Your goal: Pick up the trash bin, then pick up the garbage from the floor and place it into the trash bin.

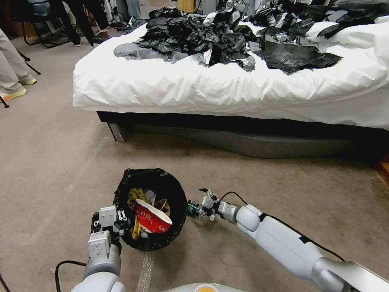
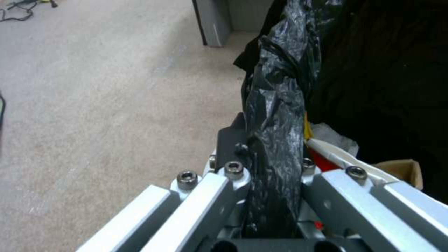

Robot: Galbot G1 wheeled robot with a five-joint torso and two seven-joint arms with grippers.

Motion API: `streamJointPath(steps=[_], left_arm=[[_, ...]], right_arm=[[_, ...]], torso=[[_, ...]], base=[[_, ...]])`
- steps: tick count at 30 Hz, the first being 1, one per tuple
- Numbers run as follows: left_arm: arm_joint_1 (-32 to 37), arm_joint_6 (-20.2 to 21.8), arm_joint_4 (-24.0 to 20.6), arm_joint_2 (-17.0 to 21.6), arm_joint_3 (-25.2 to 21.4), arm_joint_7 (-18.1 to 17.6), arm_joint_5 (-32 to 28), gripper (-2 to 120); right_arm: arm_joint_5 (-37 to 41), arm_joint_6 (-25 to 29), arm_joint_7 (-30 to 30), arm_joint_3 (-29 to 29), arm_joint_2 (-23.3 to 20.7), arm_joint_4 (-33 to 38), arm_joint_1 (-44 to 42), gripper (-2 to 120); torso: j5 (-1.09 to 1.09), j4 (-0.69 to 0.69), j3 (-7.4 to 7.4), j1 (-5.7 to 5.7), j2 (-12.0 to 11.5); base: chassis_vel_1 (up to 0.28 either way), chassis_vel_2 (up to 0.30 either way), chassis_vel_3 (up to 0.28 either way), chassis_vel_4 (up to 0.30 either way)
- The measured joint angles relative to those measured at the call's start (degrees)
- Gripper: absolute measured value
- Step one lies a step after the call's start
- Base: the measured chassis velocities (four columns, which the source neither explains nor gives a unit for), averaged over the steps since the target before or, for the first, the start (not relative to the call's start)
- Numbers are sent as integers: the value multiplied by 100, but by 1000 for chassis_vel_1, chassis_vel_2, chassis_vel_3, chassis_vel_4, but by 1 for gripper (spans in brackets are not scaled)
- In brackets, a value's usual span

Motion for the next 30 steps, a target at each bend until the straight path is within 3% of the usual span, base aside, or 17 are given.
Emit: streamJointPath(steps=[8,10,12,14,19,22,30], left_arm=[[-8,-19,0,-9,8,-3,2,1],[-9,-22,0,-3,8,-4,2,1],[-9,-22,0,-2,8,-4,2,1],[-9,-23,0,2,9,-6,2,1],[1,-28,0,3,11,-7,3,1],[20,-33,0,8,14,-8,4,1],[35,-33,-3,30,9,-8,5,1]], right_arm=[[10,-6,-2,-56,36,-6,-30,97],[-2,30,-15,-13,56,-79,-129,86],[-8,40,-17,1,67,-101,-152,84],[-71,112,-36,97,138,-234,-252,70],[-136,233,-80,226,234,-425,-324,60],[-216,387,-140,401,363,-677,-416,43],[-238,481,-201,563,370,-739,-513,20]], torso=[[0,0,0,-1,0],[0,-1,0,-1,0],[0,-1,0,-1,0],[1,-1,0,-1,0],[1,-1,0,0,0],[1,0,-1,-1,0],[2,0,-1,-1,0]], base=[[0,0,0,0],[0,0,0,0],[0,0,0,0],[0,0,0,0],[0,0,0,0],[0,0,0,0],[0,0,0,0]])
